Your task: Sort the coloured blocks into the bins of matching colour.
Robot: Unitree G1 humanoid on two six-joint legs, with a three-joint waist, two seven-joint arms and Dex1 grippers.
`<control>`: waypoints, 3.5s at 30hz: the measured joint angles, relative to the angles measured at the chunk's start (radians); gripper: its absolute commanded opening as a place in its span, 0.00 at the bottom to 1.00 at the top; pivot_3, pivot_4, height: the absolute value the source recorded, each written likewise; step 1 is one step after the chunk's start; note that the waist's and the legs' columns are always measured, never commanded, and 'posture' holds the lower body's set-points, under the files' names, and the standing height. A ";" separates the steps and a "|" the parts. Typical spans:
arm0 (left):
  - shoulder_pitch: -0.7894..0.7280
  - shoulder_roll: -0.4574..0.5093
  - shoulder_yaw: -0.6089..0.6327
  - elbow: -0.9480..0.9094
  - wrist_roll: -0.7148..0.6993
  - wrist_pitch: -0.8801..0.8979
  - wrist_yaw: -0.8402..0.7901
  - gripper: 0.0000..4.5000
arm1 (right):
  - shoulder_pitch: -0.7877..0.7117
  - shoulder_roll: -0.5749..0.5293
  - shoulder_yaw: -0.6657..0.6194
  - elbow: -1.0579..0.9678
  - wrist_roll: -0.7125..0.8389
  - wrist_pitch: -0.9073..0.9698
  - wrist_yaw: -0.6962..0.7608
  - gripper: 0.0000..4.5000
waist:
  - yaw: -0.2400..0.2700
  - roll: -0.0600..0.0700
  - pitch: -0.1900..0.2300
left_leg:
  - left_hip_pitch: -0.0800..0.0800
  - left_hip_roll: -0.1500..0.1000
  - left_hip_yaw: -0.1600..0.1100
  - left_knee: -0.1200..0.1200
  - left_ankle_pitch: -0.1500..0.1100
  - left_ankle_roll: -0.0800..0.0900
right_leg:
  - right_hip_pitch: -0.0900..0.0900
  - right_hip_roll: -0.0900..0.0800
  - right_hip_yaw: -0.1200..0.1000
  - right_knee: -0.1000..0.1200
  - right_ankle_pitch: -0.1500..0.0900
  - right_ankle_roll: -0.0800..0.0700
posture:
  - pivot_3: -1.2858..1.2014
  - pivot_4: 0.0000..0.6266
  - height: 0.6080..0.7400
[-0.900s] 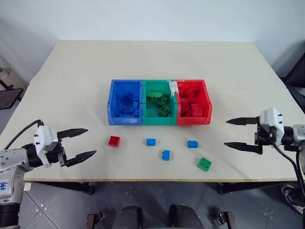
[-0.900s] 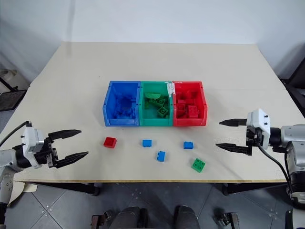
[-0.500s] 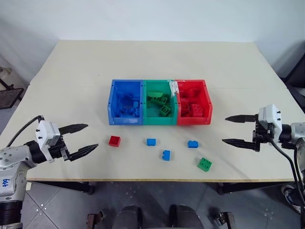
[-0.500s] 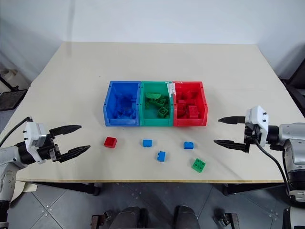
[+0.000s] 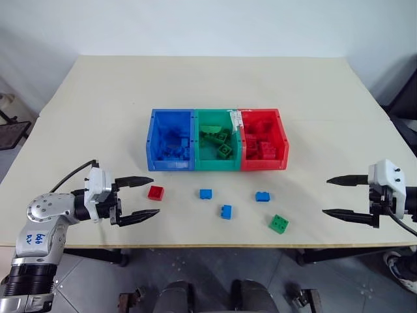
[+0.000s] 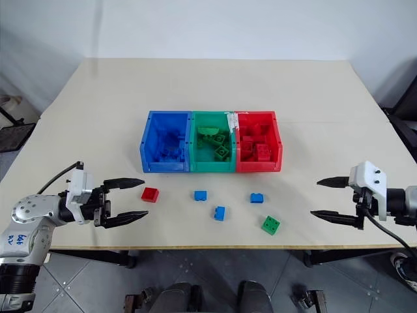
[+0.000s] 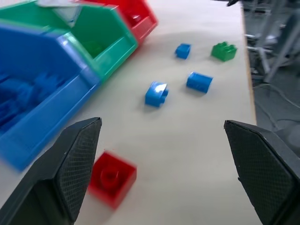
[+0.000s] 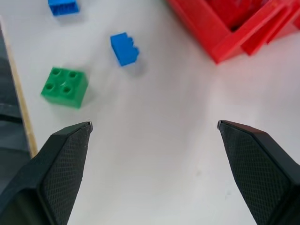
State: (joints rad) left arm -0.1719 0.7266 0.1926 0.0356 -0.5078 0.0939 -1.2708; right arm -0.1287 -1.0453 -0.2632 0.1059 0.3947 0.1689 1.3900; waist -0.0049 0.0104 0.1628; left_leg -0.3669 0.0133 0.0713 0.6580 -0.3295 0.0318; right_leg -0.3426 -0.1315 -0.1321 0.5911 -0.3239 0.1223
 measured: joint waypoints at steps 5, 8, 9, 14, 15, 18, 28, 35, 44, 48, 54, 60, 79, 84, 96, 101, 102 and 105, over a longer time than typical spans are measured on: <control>0.000 0.000 0.003 0.034 0.000 -0.025 -0.035 0.98 | 0.015 0.020 0.044 -0.165 0.003 0.069 -0.056 1.00 | 0.004 -0.001 0.000 | 0.000 0.000 -0.001 0.001 0.000 0.000 | 0.000 0.000 0.001 0.000 0.000 0.000 | 0.52 0.24 1.00; 0.038 -0.001 0.009 0.043 -0.003 -0.043 -0.053 0.98 | -0.038 0.097 0.136 -0.201 -0.009 0.102 -0.112 1.00 | 0.003 -0.001 -0.001 | -0.001 0.000 -0.003 0.001 0.000 0.000 | 0.000 -0.001 0.001 0.000 0.000 0.000 | 0.52 0.24 1.00; 0.059 -0.001 0.023 0.044 -0.009 -0.046 -0.058 0.98 | -0.068 0.126 0.173 -0.197 -0.024 0.112 -0.134 1.00 | 0.003 -0.001 0.000 | -0.001 0.000 -0.003 0.001 0.000 0.000 | 0.000 -0.001 0.001 0.000 0.000 0.000 | 0.52 0.24 1.00; 0.148 0.011 0.104 0.048 -0.025 -0.082 -0.080 0.98 | -0.193 0.227 0.322 -0.111 -0.128 0.124 -0.217 1.00 | 0.001 -0.001 0.000 | -0.001 0.000 -0.003 0.001 0.000 0.000 | -0.001 -0.001 0.001 0.000 0.000 0.000 | 0.52 0.24 1.00; 0.162 0.013 0.122 0.049 -0.026 -0.088 -0.081 0.98 | -0.212 0.245 0.345 -0.081 -0.147 0.124 -0.228 1.00 | 0.002 0.000 0.000 | -0.002 0.000 -0.003 0.001 0.000 0.000 | 0.000 -0.002 0.001 0.000 0.000 0.000 | 0.52 0.24 1.00; 0.203 0.013 0.164 0.048 -0.031 -0.117 -0.080 0.98 | -0.246 0.277 0.387 0.008 -0.186 0.095 -0.233 1.00 | 0.006 0.000 0.000 | -0.003 -0.001 -0.005 0.002 -0.001 0.000 | 0.000 -0.002 0.000 0.001 0.000 0.000 | 0.52 0.24 1.00; 0.275 0.007 0.198 -0.031 -0.053 -0.116 -0.034 1.00 | -0.296 0.287 0.416 0.111 -0.209 -0.012 -0.183 0.66 | 0.000 -0.002 -0.001 | -0.001 -0.001 -0.006 0.003 -0.001 0.000 | 0.001 -0.002 0.000 0.001 0.000 0.000 | 0.52 0.24 1.00; 0.287 0.001 0.199 -0.060 -0.056 -0.100 -0.002 1.00 | -0.289 0.288 0.411 0.109 -0.204 -0.020 -0.180 0.20 | 0.001 -0.002 -0.001 | -0.001 -0.001 -0.006 0.003 -0.002 0.000 | 0.002 -0.003 0.001 0.001 0.000 0.000 | 0.52 0.24 1.00; 0.249 0.000 0.197 -0.048 -0.056 -0.097 -0.005 1.00 | -0.287 0.282 0.314 -0.090 -0.075 0.170 -0.196 0.20 | 0.000 0.001 0.001 | -0.002 0.000 -0.006 0.003 -0.002 0.000 | 0.000 -0.002 0.001 0.001 0.000 0.000 | 0.52 0.24 1.00; 0.231 0.000 0.191 -0.020 -0.056 -0.097 -0.007 1.00 | -0.418 0.300 0.295 -0.156 -0.029 0.301 -0.256 0.20 | -0.007 0.001 0.001 | -0.002 0.000 -0.005 0.003 -0.002 -0.001 | -0.001 -0.002 0.001 0.002 0.000 0.000 | 0.52 0.24 1.00; 0.204 -0.010 0.179 -0.013 -0.056 -0.102 -0.003 1.00 | -0.667 0.482 0.376 -0.049 -0.055 0.335 -0.329 0.20 | -0.024 0.001 0.000 | -0.002 0.000 -0.006 0.002 -0.002 -0.001 | -0.002 -0.002 0.001 0.005 0.000 0.000 | 0.52 0.24 1.00; 0.197 -0.025 0.176 -0.012 -0.055 -0.108 0.013 1.00 | -0.840 0.694 0.462 0.212 -0.133 0.248 -0.372 0.20 | -0.026 0.000 0.000 | -0.003 -0.002 -0.006 0.003 -0.002 -0.001 | -0.010 -0.001 0.001 0.022 0.000 0.000 | 0.52 0.24 1.00; 0.241 -0.039 0.189 -0.060 -0.055 -0.122 0.079 1.00 | -1.010 0.977 0.459 0.631 -0.258 -0.043 -0.510 0.87 | -0.039 -0.001 -0.001 | -0.003 -0.002 -0.007 0.002 -0.002 -0.001 | -0.014 0.000 0.003 0.029 0.000 -0.001 | 0.52 0.24 1.00; 0.223 -0.039 0.186 -0.058 -0.056 -0.121 0.078 1.00 | -0.947 0.857 0.429 0.490 -0.221 -0.029 -0.402 1.00 | -0.032 -0.002 -0.001 | -0.003 -0.002 -0.009 0.002 -0.003 -0.001 | -0.014 -0.001 0.005 0.028 0.000 -0.001 | 0.52 0.24 1.00; 0.137 -0.040 0.140 0.018 -0.055 -0.121 0.040 1.00 | -0.444 0.361 0.311 0.033 -0.037 0.059 -0.016 1.00 | -0.025 -0.001 0.000 | -0.002 0.000 -0.003 0.001 -0.003 0.000 | -0.009 0.000 0.000 0.014 0.000 -0.001 | 0.52 0.24 1.00; 0.131 -0.040 0.133 0.029 -0.054 -0.121 0.027 1.00 | -0.268 0.205 0.271 -0.004 -0.034 0.047 0.042 1.00 | -0.020 -0.001 0.000 | -0.002 0.000 -0.003 0.001 -0.003 0.000 | -0.005 -0.001 0.000 0.008 0.000 -0.001 | 0.52 0.24 1.00; 0.130 -0.040 0.132 0.030 -0.054 -0.121 0.024 1.00 | -0.227 0.172 0.265 -0.015 -0.034 0.042 0.059 1.00 | -0.019 0.000 0.000 | -0.002 0.000 -0.004 0.001 -0.003 0.000 | -0.002 -0.001 0.000 0.003 0.000 -0.001 | 0.52 0.24 1.00; 0.130 -0.038 0.131 0.037 -0.054 -0.120 0.015 1.00 | -0.167 0.100 0.240 -0.030 -0.034 0.025 0.087 1.00 | -0.018 0.000 0.001 | -0.001 0.000 -0.004 0.002 -0.003 0.000 | 0.001 -0.002 0.001 0.000 0.000 -0.001 | 0.52 0.24 1.00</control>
State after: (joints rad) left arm -0.0414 0.6883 0.3237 0.0725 -0.5621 -0.0259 -1.2561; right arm -0.2955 -0.9450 -0.0236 0.0760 0.3609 0.1943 1.4765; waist -0.0225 0.0106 0.1633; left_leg -0.3681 0.0131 0.0670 0.6596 -0.3326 0.0318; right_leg -0.3420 -0.1331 -0.1314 0.5912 -0.3238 0.1216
